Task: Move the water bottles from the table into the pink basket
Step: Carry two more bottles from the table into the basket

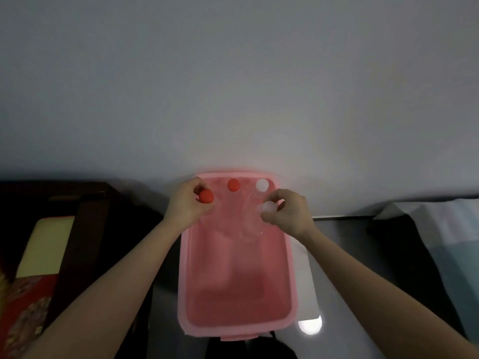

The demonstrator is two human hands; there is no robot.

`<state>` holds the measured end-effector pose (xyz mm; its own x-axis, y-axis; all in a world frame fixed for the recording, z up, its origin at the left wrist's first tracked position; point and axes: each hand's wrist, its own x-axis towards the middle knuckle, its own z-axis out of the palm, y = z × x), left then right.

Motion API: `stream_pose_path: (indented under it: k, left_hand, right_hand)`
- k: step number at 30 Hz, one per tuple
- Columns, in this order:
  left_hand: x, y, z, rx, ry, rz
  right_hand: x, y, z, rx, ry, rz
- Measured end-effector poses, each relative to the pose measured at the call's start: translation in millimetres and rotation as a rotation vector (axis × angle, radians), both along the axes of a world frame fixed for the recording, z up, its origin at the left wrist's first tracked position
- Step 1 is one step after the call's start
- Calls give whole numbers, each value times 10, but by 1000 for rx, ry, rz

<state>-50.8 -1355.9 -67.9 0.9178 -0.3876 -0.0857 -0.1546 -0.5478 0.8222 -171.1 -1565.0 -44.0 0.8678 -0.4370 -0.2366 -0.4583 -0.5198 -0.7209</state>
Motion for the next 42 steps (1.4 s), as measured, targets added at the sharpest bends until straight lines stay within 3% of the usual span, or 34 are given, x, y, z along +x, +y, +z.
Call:
stream_pose_path:
  k: [21, 32, 42]
  left_hand:
    - [335, -96, -578, 108, -159, -221]
    - [526, -88, -662, 78, -93, -162]
    - [560, -96, -616, 141, -171, -186]
  right_hand:
    - [68, 6, -568, -205, -4, 100]
    - [108, -89, -594, -216, -22, 154]
    - [120, -5, -580, -226, 27, 256]
